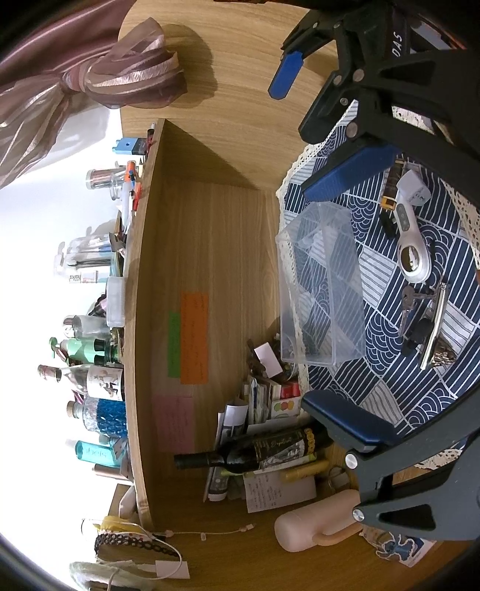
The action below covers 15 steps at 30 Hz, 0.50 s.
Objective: Organize rigid objects
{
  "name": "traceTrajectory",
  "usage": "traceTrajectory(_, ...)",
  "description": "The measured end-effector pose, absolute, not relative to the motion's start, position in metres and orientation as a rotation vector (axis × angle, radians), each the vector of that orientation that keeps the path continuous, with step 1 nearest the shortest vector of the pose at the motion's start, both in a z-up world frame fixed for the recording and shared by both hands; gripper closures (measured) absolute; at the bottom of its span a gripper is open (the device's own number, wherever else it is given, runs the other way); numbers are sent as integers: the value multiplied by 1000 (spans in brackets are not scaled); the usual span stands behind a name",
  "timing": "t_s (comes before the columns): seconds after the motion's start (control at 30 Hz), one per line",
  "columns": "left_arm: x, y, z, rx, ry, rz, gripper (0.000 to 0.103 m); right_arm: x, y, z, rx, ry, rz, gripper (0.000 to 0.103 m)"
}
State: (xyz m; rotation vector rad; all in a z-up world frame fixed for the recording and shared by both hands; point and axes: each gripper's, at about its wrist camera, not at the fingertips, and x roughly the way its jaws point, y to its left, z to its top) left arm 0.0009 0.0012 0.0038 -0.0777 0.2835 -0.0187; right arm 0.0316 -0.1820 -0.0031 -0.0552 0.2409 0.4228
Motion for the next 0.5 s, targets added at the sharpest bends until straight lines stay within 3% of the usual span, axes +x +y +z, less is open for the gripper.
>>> traceTrajectory(0.43, 7, 5, 0, -106, 311, -53, 0, 41, -182, -10, -62, 268, 424, 0)
traceTrajectory(0.5, 8, 7, -2, -106, 306, -55, 12, 44, -184, -13, -62, 281, 423, 1)
